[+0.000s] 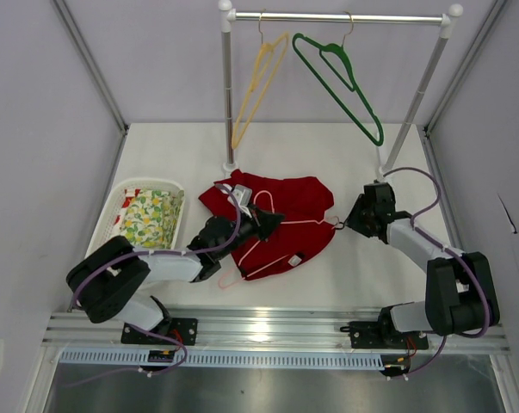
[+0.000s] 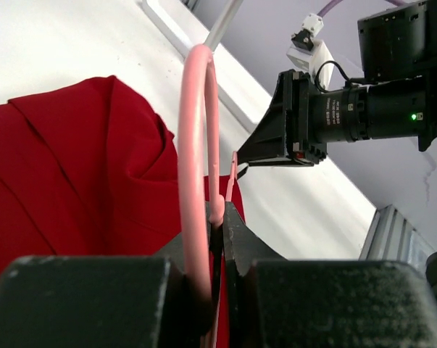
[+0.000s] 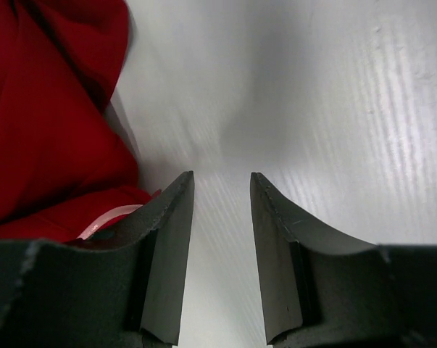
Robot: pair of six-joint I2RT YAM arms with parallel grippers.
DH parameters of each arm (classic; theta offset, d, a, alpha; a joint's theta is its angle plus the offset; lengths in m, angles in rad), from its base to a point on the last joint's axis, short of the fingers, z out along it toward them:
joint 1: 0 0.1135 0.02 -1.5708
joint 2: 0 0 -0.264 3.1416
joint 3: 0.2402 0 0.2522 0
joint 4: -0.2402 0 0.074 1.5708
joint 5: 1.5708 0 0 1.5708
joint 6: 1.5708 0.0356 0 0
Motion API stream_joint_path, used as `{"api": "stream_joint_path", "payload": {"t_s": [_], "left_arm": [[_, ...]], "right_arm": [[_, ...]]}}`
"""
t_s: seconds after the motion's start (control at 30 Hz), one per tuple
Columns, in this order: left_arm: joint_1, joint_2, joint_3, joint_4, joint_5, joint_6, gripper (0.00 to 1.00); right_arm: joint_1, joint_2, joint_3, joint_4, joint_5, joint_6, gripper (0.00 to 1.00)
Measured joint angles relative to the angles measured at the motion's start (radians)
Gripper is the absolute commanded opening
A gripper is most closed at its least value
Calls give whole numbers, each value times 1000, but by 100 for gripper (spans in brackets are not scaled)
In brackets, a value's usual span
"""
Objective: Place the skirt on the hanger
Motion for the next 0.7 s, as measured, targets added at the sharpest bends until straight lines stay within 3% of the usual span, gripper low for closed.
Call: {"api": "stream_joint_path", "payload": {"t_s": [0.33,0.57,0.7], "left_arm": [[-1,-53,10,-152,-3,52,0],[-3,-60,24,-199,-3,67,0],[-4,-64,32,-220,-3,77,0]], "right_arm": [[-9,-128,-184,198,-127,81,45],[-27,-156,-214,259,-149,114,44],[-28,-153,-224,275,-153,125,38]]}}
